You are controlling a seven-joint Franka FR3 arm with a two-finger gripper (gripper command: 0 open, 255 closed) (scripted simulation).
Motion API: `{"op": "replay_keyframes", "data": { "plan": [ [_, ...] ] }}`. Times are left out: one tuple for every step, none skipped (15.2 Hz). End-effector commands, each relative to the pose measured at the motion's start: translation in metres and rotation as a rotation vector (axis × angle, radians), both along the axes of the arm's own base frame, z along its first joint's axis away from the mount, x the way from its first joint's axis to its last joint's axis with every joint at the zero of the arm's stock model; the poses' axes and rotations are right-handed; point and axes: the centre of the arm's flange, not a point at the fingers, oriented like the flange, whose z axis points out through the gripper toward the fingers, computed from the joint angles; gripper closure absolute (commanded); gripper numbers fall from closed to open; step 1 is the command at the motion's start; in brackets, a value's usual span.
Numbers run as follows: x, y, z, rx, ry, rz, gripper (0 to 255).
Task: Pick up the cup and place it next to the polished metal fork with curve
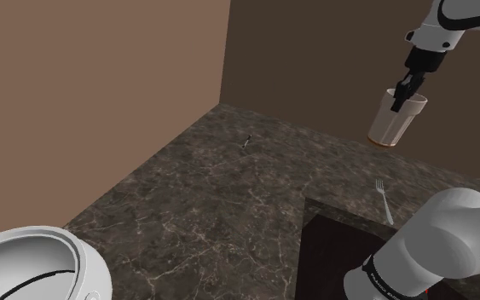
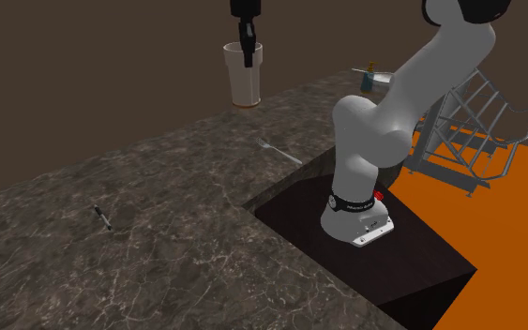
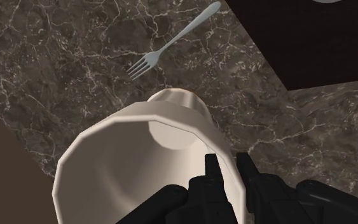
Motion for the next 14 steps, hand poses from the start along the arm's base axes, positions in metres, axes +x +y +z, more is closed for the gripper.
{"op": "replay_keyframes", "data": {
  "plan": [
    [0.0,0.0,-0.01,-0.001,-0.001,0.0,255],
    [0.0,0.0,-0.015,-0.001,-0.001,0.0,255],
    [0.0,0.0,-0.021,-0.001,-0.001,0.0,255],
    [0.0,0.0,-0.026,-0.001,-0.001,0.0,255],
    [0.0,0.0,-0.031,-0.001,-0.001,0.0,255],
    [0.0,0.0,-0.037,-0.001,-0.001,0.0,255],
    [0.0,0.0,-0.042,-0.001,-0.001,0.0,255],
    [0.0,0.0,-0.047,-0.001,-0.001,0.0,255],
    [0.0,0.0,-0.052,-0.001,-0.001,0.0,255],
    [0.0,0.0,-0.058,-0.001,-0.001,0.0,255],
    [0.0,0.0,-0.063,-0.001,-0.001,0.0,255],
    [0.0,0.0,-0.068,-0.001,-0.001,0.0,255],
    [0.0,0.0,-0.074,-0.001,-0.001,0.0,255],
    [0.0,0.0,-0.079,-0.001,-0.001,0.0,255]
  ]
}}
